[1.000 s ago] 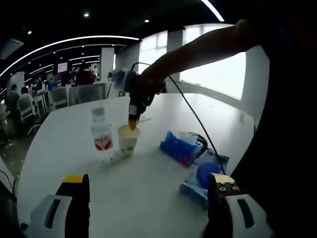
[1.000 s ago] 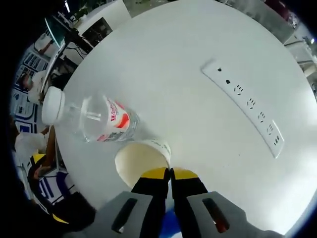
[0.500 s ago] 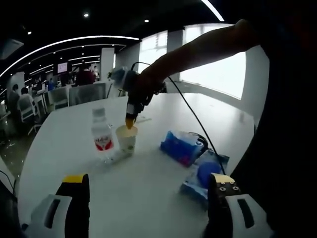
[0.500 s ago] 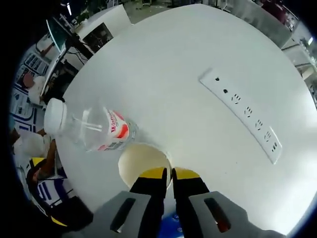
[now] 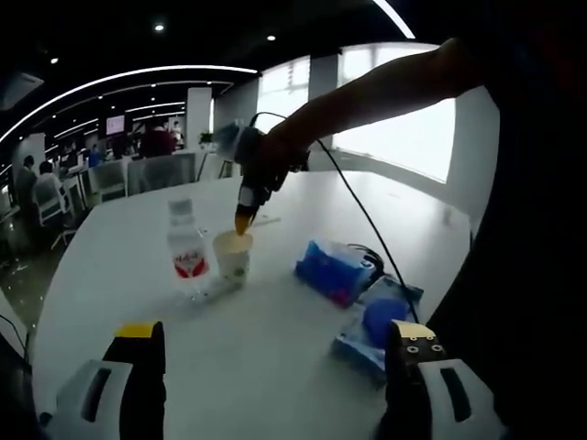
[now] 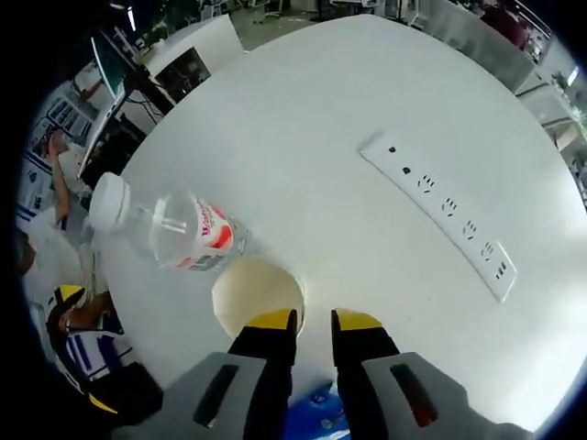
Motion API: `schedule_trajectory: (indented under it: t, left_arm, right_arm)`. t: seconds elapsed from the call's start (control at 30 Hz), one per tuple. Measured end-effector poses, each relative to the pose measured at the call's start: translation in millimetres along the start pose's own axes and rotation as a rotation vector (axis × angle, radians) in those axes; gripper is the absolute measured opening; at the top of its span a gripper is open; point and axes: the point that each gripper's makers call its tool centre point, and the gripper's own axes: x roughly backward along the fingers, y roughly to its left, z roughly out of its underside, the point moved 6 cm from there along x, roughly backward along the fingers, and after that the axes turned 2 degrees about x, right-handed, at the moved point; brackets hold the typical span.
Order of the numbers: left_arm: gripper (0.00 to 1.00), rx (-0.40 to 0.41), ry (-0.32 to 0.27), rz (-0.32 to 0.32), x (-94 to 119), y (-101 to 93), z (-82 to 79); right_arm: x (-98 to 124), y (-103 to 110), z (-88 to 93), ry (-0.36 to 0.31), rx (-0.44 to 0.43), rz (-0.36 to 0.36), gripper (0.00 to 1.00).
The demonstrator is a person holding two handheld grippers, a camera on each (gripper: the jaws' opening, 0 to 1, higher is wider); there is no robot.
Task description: Arrange the tabletop items into an orderly group along one side of the table until the central work area is clear of visible clutter.
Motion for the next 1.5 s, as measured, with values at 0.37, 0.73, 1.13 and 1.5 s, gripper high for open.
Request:
schedule_trajectory:
  t: [0.37,0.73,1.13,1.5]
  left_arm:
    - [0.99,0.014,-0.017,0.029,-2,-5.0,-5.4]
    - [0.99,0.002,-0.016,0.065,-11,-5.9,-11.8]
    - [1.00,-0.020,-0.019,0.095,-15,-2.9,-23.3]
    - [1.00,0.003,-0.045,0.110,-19,-0.2,-37.4]
  right_arm:
    - [21,-5,1.1,-0.119,-0.020,-0.018,0.23]
    - [62,5,12.0,-0.321,-0.025,-0.014,0.39]
    - [103,25,44.9,-0.507,-0.021,-0.005,0.60]
    - [122,35,95.0,-0.637,-0.062,0.017,0.73]
